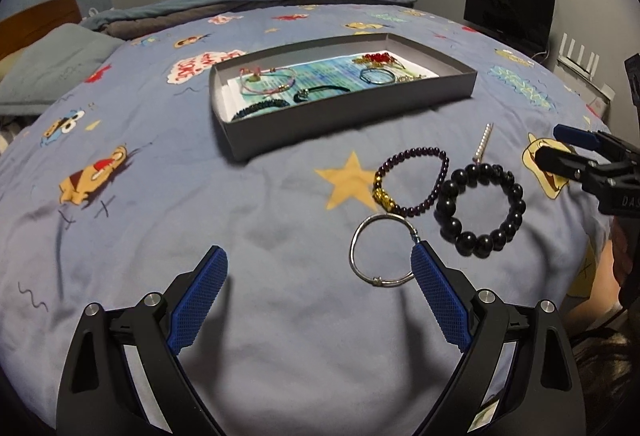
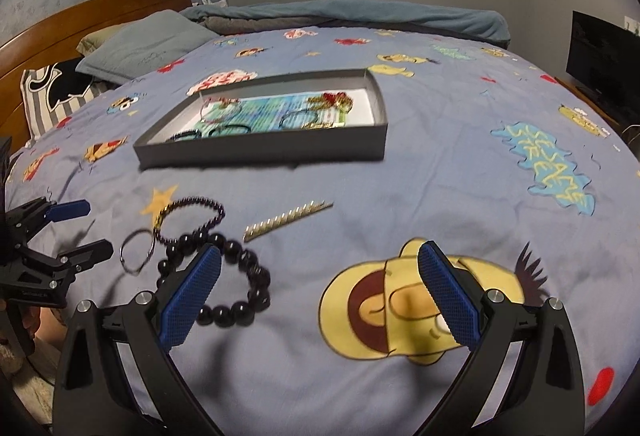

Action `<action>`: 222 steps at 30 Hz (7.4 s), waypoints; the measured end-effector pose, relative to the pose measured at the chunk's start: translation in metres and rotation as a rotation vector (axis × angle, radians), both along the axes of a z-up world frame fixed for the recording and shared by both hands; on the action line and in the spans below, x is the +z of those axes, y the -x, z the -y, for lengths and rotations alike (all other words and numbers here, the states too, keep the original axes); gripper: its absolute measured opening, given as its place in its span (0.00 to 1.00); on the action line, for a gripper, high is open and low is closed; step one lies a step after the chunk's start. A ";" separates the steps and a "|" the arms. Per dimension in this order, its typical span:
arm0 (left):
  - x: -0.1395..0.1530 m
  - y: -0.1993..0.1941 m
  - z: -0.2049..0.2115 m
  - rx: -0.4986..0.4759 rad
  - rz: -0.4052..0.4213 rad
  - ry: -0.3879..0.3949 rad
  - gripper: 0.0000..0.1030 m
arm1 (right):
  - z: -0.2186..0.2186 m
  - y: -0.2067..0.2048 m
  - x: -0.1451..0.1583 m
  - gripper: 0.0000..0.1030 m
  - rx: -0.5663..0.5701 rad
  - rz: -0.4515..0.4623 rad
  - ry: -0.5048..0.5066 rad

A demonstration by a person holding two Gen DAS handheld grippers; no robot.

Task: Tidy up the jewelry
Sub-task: 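Move both open grippers back over the remaining jewelry beside the box, then grasp the silver ring with the left gripper while the right grasps the black large-bead bracelet, then carry both held pieces into the grey box and lower them onto the paper, then open both grippers to release the silver ring and black bead bracelet, then move both open grippers back over the last jewelry pieces, then grasp the dark red bead bracelet with the left gripper while the right grasps the pearl hair pin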

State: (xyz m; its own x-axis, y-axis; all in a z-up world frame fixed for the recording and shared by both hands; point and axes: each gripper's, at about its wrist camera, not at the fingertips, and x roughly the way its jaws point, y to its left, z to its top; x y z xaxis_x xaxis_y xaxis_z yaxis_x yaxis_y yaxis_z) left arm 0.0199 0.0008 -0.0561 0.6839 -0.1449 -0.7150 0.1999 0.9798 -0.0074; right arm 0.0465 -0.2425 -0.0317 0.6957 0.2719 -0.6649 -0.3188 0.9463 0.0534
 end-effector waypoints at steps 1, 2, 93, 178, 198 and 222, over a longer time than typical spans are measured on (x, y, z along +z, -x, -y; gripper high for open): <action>-0.002 0.000 0.000 0.001 -0.003 0.001 0.90 | -0.001 0.001 -0.003 0.94 0.003 -0.003 0.001; -0.003 -0.001 0.000 0.002 -0.007 0.002 0.90 | -0.002 0.001 -0.005 0.94 0.007 -0.008 0.002; 0.087 -0.040 -0.016 -0.085 0.193 0.003 0.04 | -0.002 -0.030 0.091 0.14 0.070 0.250 0.029; 0.073 -0.112 -0.033 0.045 0.045 0.039 0.82 | 0.006 -0.102 0.076 0.94 -0.034 0.084 -0.068; 0.032 -0.043 -0.012 0.030 -0.001 0.058 0.83 | -0.009 -0.031 0.014 0.94 0.084 0.100 0.064; 0.001 -0.040 0.037 -0.075 -0.058 0.092 0.32 | -0.028 -0.034 -0.021 0.75 0.188 0.041 0.076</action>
